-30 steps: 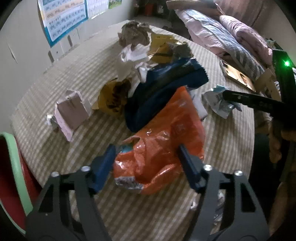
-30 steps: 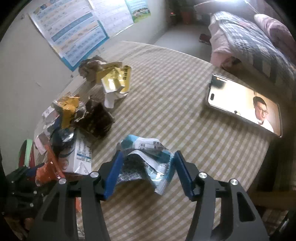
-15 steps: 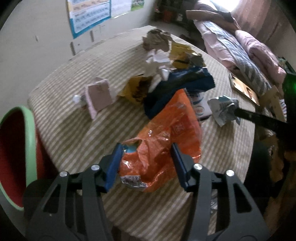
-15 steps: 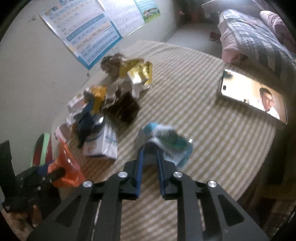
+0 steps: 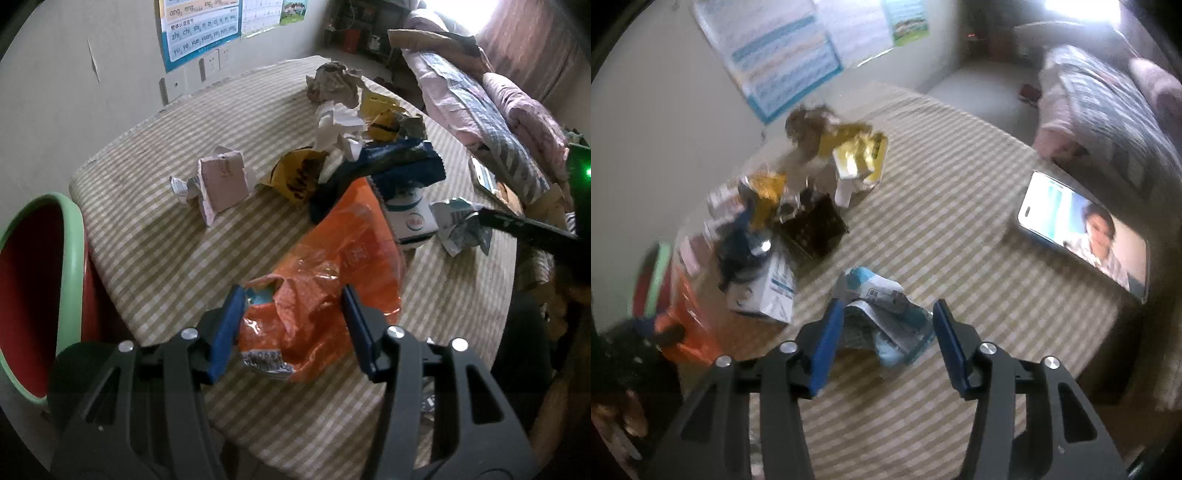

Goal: Collect trash
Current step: 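Grasp blue-white crumpled paper with the right tool while the left tool grasps the orange plastic bag, then lift both held items and carry them over the red bucket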

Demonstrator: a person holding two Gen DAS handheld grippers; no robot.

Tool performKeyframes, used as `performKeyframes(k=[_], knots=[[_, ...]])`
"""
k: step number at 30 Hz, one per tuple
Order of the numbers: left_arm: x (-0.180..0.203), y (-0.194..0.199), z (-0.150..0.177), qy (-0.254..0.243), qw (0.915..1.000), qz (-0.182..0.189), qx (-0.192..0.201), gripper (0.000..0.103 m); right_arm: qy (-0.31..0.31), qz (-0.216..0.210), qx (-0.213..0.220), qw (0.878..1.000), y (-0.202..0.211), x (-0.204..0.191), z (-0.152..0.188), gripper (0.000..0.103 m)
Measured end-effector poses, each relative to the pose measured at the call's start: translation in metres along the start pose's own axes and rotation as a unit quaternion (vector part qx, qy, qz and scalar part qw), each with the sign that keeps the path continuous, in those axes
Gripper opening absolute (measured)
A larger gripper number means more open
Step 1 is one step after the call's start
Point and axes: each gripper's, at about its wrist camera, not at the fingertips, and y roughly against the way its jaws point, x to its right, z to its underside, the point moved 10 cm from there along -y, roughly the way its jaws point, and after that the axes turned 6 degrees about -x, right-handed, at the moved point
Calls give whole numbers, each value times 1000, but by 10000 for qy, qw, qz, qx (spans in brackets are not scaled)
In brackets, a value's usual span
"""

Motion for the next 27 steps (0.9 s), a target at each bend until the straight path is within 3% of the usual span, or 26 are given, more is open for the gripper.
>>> performKeyframes(k=[3, 6, 7, 9, 13, 21, 27], knots=[[0, 0, 0, 31, 10000, 22, -4, 52, 280, 46, -218, 9994, -13, -1, 1, 61], [-1, -1, 2, 59, 10000, 11, -12, 52, 513, 65, -348, 9981, -20, -5, 5, 60], [-2, -1, 2, 70, 10000, 10, -12, 52, 538, 77, -332, 9980, -19, -6, 5, 58], [-3, -2, 2, 104, 9999, 8, -22, 52, 505, 6, -356, 9981, -18, -8, 9, 38], [-4, -1, 1, 136, 9999, 14, -4, 52, 289, -203, -314, 9989, -14, -11, 15, 33], [-8, 10, -3, 270, 9994, -11, 203, 52, -129, -180, 207, 9995, 30, -25, 15, 32], [-12, 28, -9, 282, 9983, -203, 477, 52, -48, -223, 427, 9988, 50, -63, 21, 32]])
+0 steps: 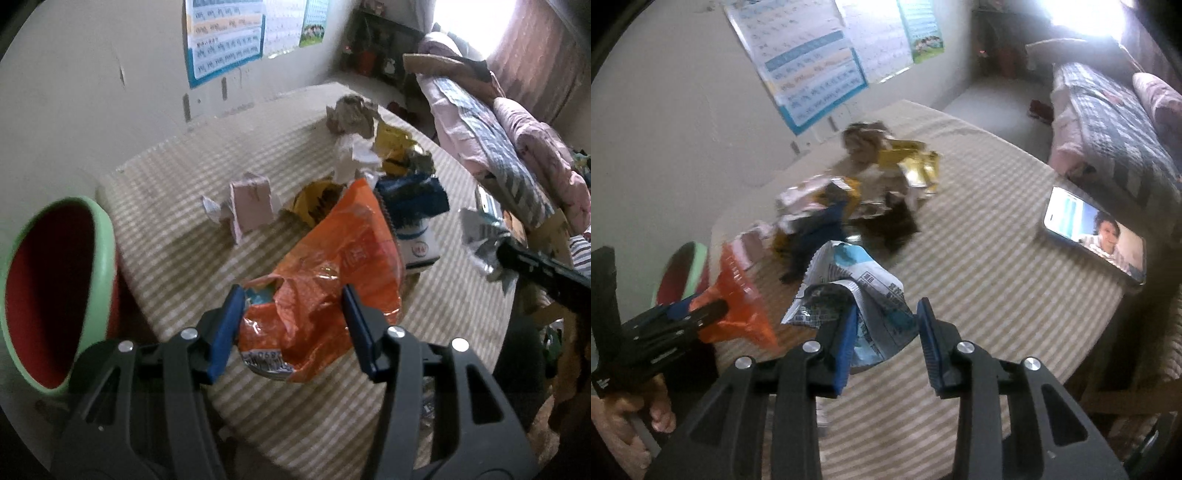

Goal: Collect trash
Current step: 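Lift both held items and carry them over the red bucket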

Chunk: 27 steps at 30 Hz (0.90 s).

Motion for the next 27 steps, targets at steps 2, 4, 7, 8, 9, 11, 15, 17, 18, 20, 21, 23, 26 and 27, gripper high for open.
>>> performKeyframes(k=[2, 4, 7, 8, 9, 11, 15, 17, 18, 20, 21, 23, 26, 27], knots=[[-2, 8, -3, 28, 9999, -31, 109, 52, 100, -51, 27, 9999, 2, -17, 0, 32], [-5, 15, -5, 51, 9998, -70, 199, 52, 203, -100, 55, 9997, 4, -32, -1, 32], [-8, 22, -5, 120, 9996, -68, 246, 52, 305, -155, 81, 9994, 3, -48, -6, 33], [-8, 23, -6, 142, 9996, -49, 254, 52, 327, -166, 89, 9993, 4, -52, -6, 33], [-9, 24, -6, 165, 9995, -29, 261, 52, 342, -181, 89, 9992, 4, -56, -7, 33], [-10, 26, -4, 197, 9994, -5, 283, 52, 357, -188, 86, 9991, 4, -61, -5, 33], [-16, 28, -4, 302, 9991, 6, 307, 52, 357, -170, 83, 9992, 4, -66, -5, 33], [-19, 29, -5, 369, 9988, 0, 321, 52, 365, -160, 81, 9992, 5, -67, -4, 33], [-22, 31, -5, 418, 9986, -3, 339, 52, 372, -154, 84, 9992, 5, -68, -4, 34], [-28, 33, -6, 486, 9981, 10, 377, 52, 393, -153, 80, 9991, 6, -69, -4, 34], [-30, 34, -7, 512, 9979, 18, 395, 52, 415, -151, 70, 9990, 5, -70, -4, 34], [-36, 35, -8, 573, 9975, 12, 420, 52, 462, -151, 55, 9988, 3, -74, -5, 34], [-44, 36, -7, 677, 9967, 1, 439, 52, 524, -191, 89, 9984, 4, -82, -9, 34], [-47, 37, -7, 707, 9965, -14, 456, 52, 561, -200, 111, 9982, 5, -86, -11, 34]])
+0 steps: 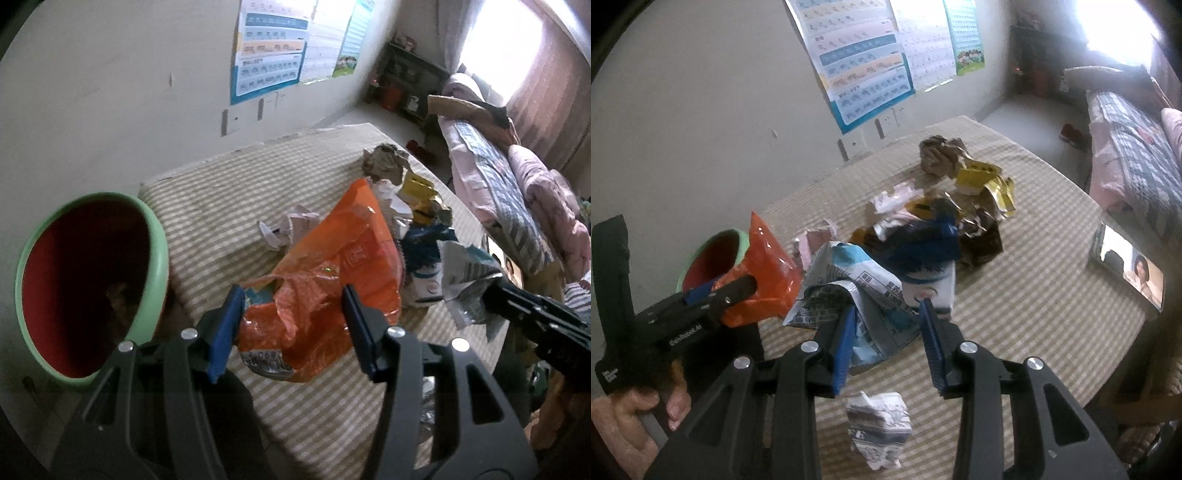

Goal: Collect trash
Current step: 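Lift both held items and carry them over the red bucket, then open the left tool to drop the orange bag while the right tool releases the blue-white paper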

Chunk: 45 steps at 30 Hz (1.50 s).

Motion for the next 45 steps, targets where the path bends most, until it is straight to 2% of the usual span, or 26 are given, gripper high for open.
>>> performKeyframes(k=[12, 20, 31, 45], knots=[[-39, 22, -16, 418, 9982, -244, 359, 52, 287, -189, -24, 9994, -7, -39, -11, 35], [-83, 39, -18, 789, 9942, -495, 541, 52, 431, -333, -116, 9985, -17, -69, -16, 35], [-162, 53, -4, 1385, 9840, -974, 562, 53, 856, -555, -173, 9946, -32, -127, -23, 35], [-211, 64, 9, 1816, 9744, -1161, 642, 53, 1183, -646, -224, 9906, -46, -167, -28, 35]])
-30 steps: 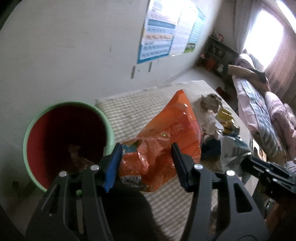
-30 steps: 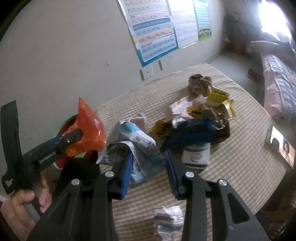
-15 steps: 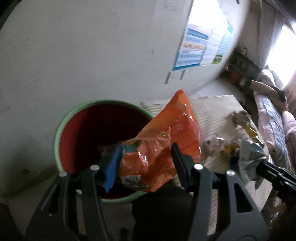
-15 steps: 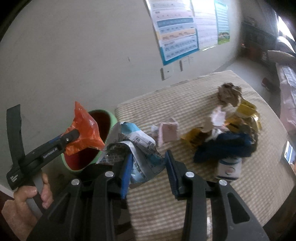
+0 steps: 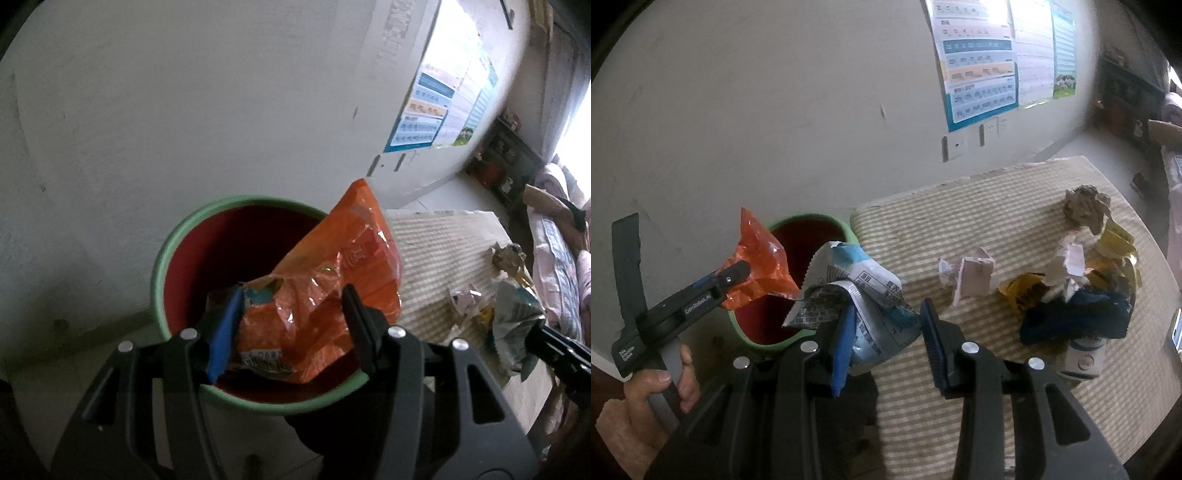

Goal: Collect trash
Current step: 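Open the left tool to drop the orange bag while the right tool releases the blue-white paper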

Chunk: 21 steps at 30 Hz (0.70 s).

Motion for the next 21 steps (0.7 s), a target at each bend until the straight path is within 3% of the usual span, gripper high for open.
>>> performKeyframes(k=[9, 21], knots=[[-27, 6, -1, 65, 9997, -207, 84, 53, 126, -111, -51, 9998, -12, -20, -3, 36], [-36, 7, -2, 93, 9994, -310, 108, 53, 233, -222, -133, 9994, -22, -35, -8, 36]])
